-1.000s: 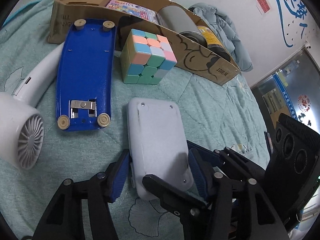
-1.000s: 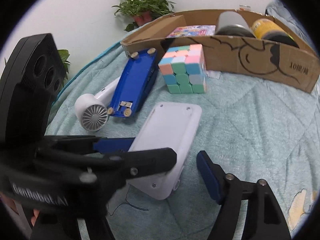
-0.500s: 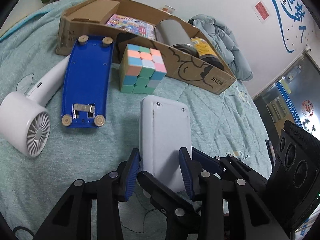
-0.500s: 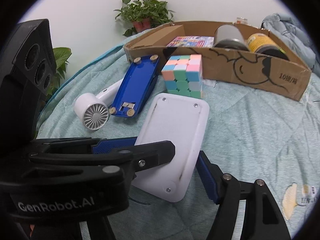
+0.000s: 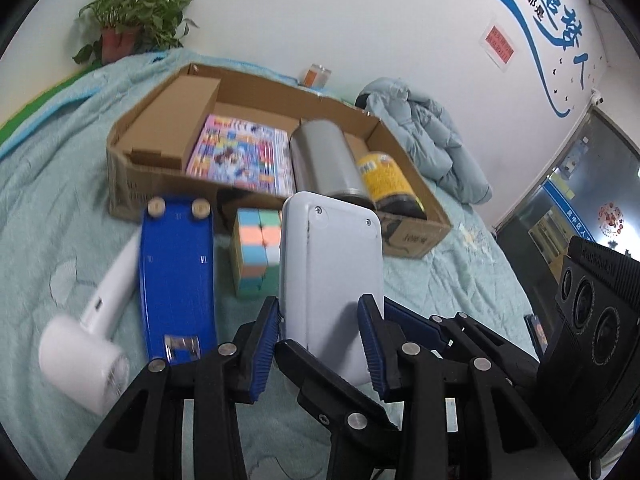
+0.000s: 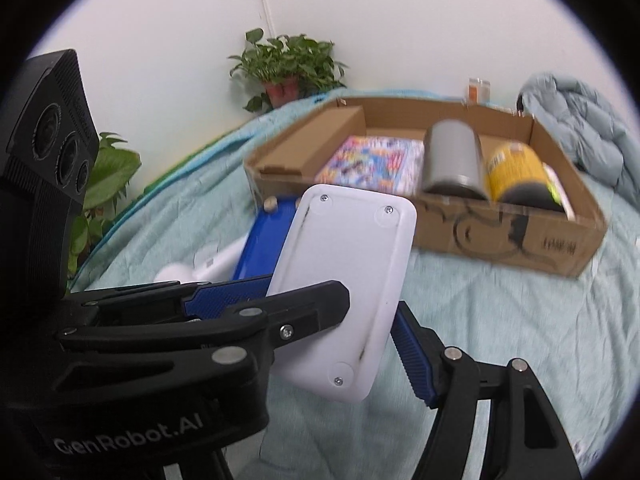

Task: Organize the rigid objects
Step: 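Lift the white case and lower it upright against the board-game box, then open both grippers and withdraw them from the box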

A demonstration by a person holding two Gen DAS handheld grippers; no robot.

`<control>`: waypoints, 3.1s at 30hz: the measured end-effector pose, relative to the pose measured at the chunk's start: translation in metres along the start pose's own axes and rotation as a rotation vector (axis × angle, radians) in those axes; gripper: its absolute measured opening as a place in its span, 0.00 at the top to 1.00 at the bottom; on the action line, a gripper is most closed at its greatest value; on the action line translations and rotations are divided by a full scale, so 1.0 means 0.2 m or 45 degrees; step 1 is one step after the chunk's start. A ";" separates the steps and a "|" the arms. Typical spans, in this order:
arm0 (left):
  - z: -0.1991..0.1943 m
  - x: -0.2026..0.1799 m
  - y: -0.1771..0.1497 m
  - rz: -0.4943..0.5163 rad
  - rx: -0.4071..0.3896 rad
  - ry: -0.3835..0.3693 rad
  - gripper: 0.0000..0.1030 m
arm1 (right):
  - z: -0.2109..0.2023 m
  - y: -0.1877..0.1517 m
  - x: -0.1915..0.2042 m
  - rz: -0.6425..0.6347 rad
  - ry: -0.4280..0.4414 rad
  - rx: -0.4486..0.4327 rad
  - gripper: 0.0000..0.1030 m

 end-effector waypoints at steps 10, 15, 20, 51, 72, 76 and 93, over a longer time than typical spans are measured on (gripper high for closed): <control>-0.02 0.05 0.39 0.018 -0.091 -0.004 0.64 | 0.08 0.32 -0.02 -0.050 -0.007 -0.070 0.34; -0.01 0.08 0.58 0.007 -0.086 -0.002 0.65 | 0.12 0.44 -0.02 -0.050 -0.001 -0.061 0.34; 0.00 0.13 0.72 -0.008 -0.056 -0.011 0.66 | 0.16 0.55 -0.01 -0.034 0.014 -0.036 0.34; 0.65 0.59 0.83 -0.093 0.311 0.097 0.68 | 0.79 0.53 -0.15 0.157 0.132 0.356 0.34; -0.03 0.52 0.79 0.101 -0.198 0.330 0.01 | 0.48 0.53 -0.05 0.004 -0.011 0.090 0.12; -0.11 0.50 0.67 0.108 -0.185 0.288 0.76 | 0.25 0.43 -0.04 -0.037 -0.034 -0.062 0.05; -0.12 0.30 0.29 0.159 -0.242 0.430 0.01 | 0.22 0.05 -0.10 0.008 -0.059 -0.011 0.00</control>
Point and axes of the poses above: each gripper's, at about its wrist camera, not at the fingertips, and z roughly the way its jaws point, x to its left, y to its top, the point moved 6 cm from there along z, roughly the way its jaws point, and after that the axes turned 1 degree about y, right-handed, at the moved point
